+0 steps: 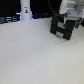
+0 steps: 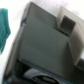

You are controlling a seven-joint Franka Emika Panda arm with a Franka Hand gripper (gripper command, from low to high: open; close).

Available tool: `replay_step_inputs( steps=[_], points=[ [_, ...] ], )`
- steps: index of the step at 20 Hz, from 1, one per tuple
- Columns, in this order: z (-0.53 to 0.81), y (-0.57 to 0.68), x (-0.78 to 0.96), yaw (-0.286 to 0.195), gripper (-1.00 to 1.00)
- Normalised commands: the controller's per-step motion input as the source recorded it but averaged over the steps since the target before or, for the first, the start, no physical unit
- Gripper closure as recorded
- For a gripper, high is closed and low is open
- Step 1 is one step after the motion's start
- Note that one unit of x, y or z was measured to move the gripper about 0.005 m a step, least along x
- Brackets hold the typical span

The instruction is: Open the kcup holder, insert the kcup into the holder, and close the kcup holder

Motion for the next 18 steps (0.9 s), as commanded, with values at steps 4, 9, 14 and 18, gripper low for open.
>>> replay_step_inputs(
  steps=[4,9,14,18],
  points=[
    [0.14,0.39,0.14,-0.007,-1.00],
    [0.11,0.52,0.01,0.047,-1.00],
    [0.08,0.46,-0.13,0.091,-1.00],
    [0.04,0.38,-0.10,0.068,-1.00]
  ],
)
